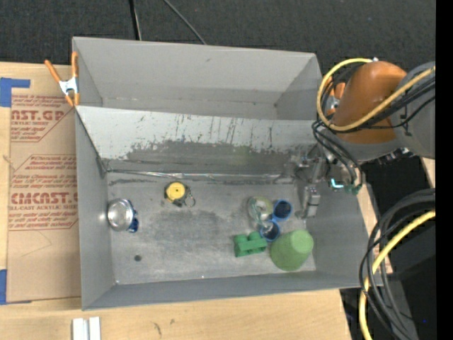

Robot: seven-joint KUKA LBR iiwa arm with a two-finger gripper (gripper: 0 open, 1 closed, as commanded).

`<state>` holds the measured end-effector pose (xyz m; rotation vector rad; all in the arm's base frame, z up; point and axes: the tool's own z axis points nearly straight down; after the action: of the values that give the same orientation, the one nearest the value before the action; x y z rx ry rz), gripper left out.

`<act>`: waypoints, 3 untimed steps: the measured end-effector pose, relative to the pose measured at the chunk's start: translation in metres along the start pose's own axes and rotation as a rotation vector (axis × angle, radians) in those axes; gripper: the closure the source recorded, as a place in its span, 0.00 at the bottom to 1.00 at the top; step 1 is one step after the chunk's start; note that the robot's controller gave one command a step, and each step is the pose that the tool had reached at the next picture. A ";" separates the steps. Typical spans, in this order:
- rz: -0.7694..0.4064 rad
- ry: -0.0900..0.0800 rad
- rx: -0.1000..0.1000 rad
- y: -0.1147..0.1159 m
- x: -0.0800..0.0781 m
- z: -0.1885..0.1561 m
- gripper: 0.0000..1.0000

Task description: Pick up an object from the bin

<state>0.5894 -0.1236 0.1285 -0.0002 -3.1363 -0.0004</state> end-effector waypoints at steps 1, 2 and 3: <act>0.006 -0.030 0.002 0.017 0.033 0.045 0.00; -0.085 -0.038 0.002 0.055 0.034 0.052 0.00; -0.084 -0.014 0.001 0.053 0.041 0.057 1.00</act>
Offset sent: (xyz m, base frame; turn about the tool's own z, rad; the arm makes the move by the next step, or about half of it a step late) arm -0.0473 0.0190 -0.0585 0.0069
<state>0.5482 -0.0702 0.0715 0.1316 -3.1472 0.0014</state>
